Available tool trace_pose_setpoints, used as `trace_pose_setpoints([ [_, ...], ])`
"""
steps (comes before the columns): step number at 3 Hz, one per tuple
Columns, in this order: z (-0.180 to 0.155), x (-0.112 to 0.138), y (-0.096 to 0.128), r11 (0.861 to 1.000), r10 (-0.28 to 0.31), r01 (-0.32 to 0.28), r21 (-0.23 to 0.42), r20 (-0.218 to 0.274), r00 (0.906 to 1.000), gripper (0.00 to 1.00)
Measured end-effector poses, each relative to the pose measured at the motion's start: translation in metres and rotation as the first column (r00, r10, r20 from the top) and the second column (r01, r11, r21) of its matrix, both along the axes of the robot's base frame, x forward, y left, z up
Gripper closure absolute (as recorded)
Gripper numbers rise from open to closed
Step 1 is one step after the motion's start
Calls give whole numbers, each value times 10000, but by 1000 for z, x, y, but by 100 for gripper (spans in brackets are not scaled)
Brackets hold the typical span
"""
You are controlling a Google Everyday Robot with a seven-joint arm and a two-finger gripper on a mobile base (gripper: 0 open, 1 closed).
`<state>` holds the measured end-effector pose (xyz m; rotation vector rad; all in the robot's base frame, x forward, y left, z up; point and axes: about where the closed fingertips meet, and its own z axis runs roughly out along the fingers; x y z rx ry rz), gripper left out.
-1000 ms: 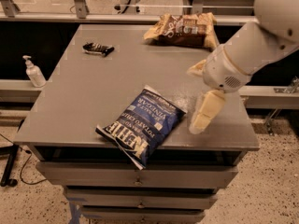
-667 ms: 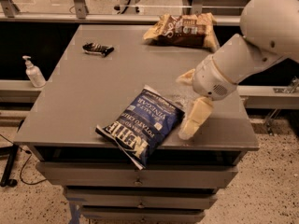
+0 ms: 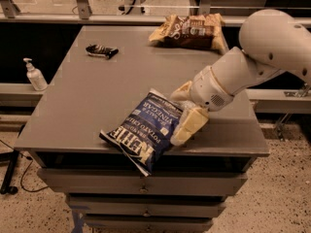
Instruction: Pick blue chip bag
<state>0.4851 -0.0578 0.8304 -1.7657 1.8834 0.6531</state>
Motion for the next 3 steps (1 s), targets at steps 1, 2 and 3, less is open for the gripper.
trace_pose_setpoints([
  [1, -1, -1, 6, 9997, -13, 17, 239, -158, 9999, 42],
  [2, 2, -1, 4, 9994, -176, 183, 304, -234, 9996, 65],
  [3, 25, 8, -7, 9982, -563, 560, 213, 115, 9983, 88],
])
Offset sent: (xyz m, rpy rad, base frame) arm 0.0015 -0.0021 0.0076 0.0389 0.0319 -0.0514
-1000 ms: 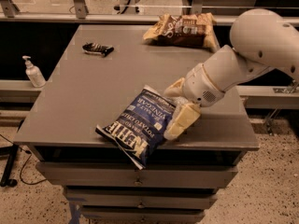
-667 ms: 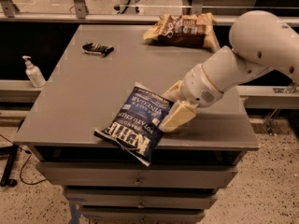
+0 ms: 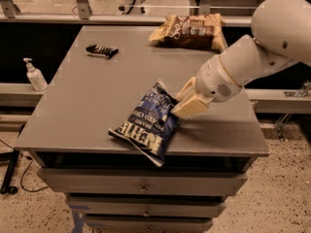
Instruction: Pick blue chip bag
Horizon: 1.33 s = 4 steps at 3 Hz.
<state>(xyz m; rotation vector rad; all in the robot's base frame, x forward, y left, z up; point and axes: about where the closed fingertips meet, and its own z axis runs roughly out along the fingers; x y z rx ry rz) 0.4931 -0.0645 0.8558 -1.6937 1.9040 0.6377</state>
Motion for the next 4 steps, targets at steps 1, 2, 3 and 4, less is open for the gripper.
trace_pose_setpoints([
  [1, 30, 13, -18, 9976, -654, 661, -184, 350, 9972, 100],
  [2, 71, 29, -43, 9820, -1870, 1858, 331, 381, 9816, 100],
  [3, 112, 35, -54, 9449, -3066, 3066, 1147, -178, 9517, 100],
  [4, 115, 35, -52, 9370, -3257, 3280, 1202, -388, 9447, 100],
])
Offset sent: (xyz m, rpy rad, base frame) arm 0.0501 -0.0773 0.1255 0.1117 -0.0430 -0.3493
